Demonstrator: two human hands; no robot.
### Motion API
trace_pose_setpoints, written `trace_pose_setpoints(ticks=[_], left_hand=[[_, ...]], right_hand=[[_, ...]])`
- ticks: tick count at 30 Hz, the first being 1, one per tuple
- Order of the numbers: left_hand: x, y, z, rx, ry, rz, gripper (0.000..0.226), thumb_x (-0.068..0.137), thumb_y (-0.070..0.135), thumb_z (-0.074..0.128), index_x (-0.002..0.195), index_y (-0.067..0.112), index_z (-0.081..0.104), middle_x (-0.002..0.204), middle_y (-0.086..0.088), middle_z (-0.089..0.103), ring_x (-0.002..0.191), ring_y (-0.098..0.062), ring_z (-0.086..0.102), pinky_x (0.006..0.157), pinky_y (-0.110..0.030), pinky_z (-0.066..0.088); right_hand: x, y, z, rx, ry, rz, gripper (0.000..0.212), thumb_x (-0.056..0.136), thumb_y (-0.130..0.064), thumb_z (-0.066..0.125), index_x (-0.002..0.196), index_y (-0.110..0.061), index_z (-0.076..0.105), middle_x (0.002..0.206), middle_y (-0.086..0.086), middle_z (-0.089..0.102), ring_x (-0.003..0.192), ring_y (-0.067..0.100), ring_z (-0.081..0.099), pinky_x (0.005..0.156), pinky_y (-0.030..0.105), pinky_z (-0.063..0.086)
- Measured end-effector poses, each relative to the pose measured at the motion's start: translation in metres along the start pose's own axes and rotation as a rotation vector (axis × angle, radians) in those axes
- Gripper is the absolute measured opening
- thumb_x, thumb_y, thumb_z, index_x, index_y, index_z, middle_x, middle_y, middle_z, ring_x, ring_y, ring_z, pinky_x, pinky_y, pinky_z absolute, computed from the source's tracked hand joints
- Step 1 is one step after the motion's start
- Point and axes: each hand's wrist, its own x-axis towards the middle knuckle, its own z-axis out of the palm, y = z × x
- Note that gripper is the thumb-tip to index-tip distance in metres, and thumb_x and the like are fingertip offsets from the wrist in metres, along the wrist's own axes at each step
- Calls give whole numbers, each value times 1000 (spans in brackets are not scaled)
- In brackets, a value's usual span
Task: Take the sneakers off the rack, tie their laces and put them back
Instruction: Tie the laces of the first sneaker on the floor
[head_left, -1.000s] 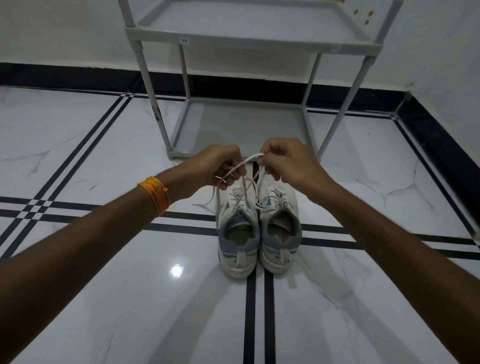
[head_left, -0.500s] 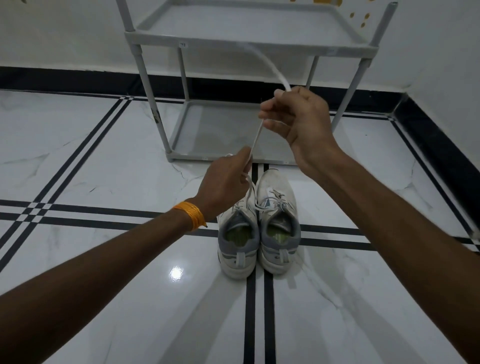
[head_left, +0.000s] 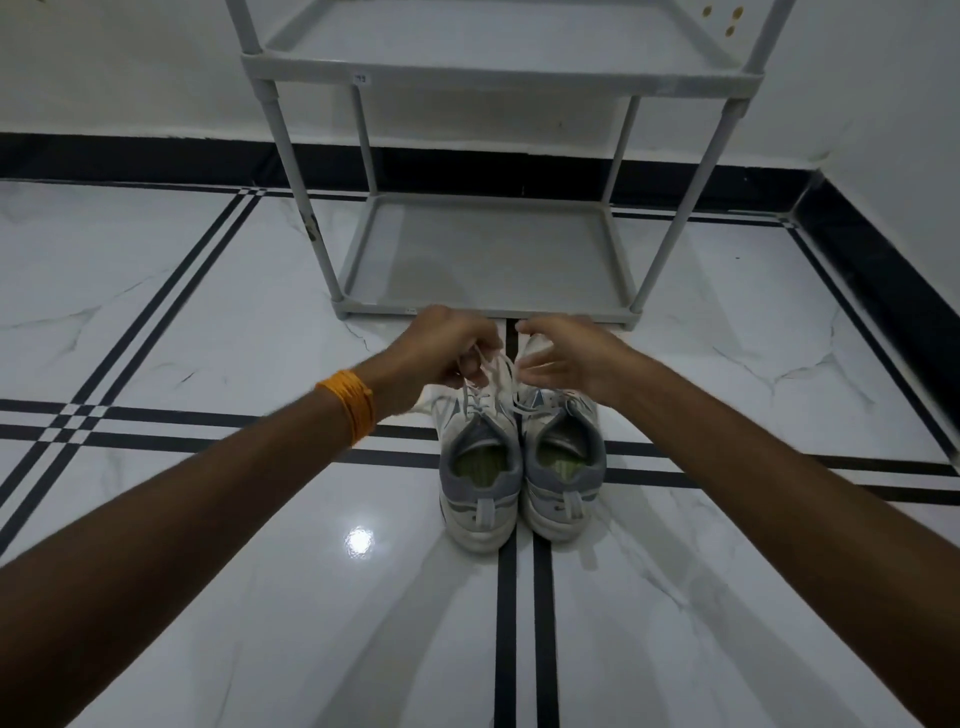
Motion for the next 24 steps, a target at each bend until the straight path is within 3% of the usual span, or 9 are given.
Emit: trace_pose_setpoints(ticks=[2,3,5,10,13,17,19,21,24], left_hand=[[1,5,-7,-140,-46,-106,19,86,20,54,78,7,64,52,-1,61,55,-15,63,57,-26,44],[2,7,-10,-148,-52,-95,20,87,22,52,80,8,64,54,-1,62,58,-15,64,59,-26,45],[1,8,-11,-164,-71,-61,25,90,26,49,83,9,66,61,-2,67,62,-15,65,62,-27,46],[3,3,-8,-189,-37,-16,38,93,32,49,99,0,68,79,-15,73,72,-26,71,61,-29,54],[2,3,-8,-114,-2,68,37,96,30,51,93,-2,69,80,-17,74,70,-26,74,61,-29,60],[4,-15,-21,342,198,277,32,90,33,63,78,6,74,64,-4,73,55,-9,71,58,-21,58],[6,-32,-33,523,262,299,26,84,33,70,72,11,74,59,1,72,50,-3,68,58,-18,55],[7,-54,-46,640,260,277,23,81,31,74,71,11,73,58,1,72,50,-2,67,64,-21,54],[5,-87,-64,818,237,202,21,80,27,77,74,7,74,67,-9,74,61,-20,67,65,-25,45]], right_hand=[[-10,1,1,-217,240,-298,31,88,-22,63,114,-10,51,95,13,65,78,25,72,63,32,61],[-18,-1,4,-210,273,-437,24,90,-19,61,110,-11,52,91,12,65,75,23,72,58,30,60],[-33,-9,12,-122,143,-539,15,91,-18,60,102,-9,57,91,12,65,75,22,72,54,28,57],[-37,-14,14,-227,-118,-368,31,84,-22,73,107,-10,57,95,11,69,71,24,72,52,27,53],[-36,-9,5,-343,-197,-286,28,84,-26,74,102,-6,65,73,1,68,58,13,61,51,24,44],[-27,-9,-15,-555,128,-480,31,79,-36,76,70,-7,71,61,-3,68,54,9,56,57,24,42],[-23,-12,-30,-850,266,-502,37,77,-42,77,63,-10,66,57,-2,63,54,13,57,58,26,42],[-20,-12,-43,-1171,344,-407,36,74,-45,78,65,-14,61,58,-2,57,63,20,59,63,29,42],[-15,-5,-55,-1434,378,-200,31,76,-41,78,81,-15,62,68,-1,56,72,23,58,69,33,45]])
